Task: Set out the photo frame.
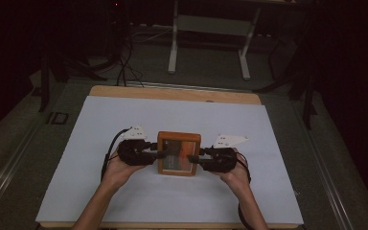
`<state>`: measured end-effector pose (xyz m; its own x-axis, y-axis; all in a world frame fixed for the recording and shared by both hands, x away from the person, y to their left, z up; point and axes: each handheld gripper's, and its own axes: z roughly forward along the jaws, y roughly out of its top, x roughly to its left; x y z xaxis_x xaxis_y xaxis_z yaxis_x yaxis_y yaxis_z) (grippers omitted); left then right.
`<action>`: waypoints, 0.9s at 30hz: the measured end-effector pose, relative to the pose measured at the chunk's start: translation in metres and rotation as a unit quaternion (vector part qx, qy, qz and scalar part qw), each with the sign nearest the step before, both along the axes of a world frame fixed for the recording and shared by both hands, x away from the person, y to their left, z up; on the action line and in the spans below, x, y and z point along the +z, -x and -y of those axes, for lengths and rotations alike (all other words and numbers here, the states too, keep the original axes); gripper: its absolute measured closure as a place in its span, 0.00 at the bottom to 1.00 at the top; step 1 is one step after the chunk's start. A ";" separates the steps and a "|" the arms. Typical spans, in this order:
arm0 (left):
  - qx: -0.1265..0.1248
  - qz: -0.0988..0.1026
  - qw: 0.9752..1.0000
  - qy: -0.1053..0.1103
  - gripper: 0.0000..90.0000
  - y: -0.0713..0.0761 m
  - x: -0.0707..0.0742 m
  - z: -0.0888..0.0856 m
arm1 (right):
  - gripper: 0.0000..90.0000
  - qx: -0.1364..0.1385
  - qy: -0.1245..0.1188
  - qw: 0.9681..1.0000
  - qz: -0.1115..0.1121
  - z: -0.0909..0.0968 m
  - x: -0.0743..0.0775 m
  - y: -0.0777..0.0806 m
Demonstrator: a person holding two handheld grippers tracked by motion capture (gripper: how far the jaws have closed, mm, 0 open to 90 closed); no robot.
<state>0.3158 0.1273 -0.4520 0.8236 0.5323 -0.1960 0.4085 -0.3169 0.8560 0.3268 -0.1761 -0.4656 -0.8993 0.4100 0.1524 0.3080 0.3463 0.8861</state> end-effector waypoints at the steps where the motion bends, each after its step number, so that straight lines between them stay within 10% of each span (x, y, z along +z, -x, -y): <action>1: 0.001 0.000 1.000 -0.001 0.67 0.000 -0.001 0.000 | 0.70 0.000 -0.001 1.000 -0.001 0.000 -0.001 -0.001; 27: 0.019 -0.026 0.999 -0.004 0.67 -0.010 -0.017 -0.009 | 0.68 -0.007 -0.003 0.999 -0.032 -0.013 -0.020 -0.015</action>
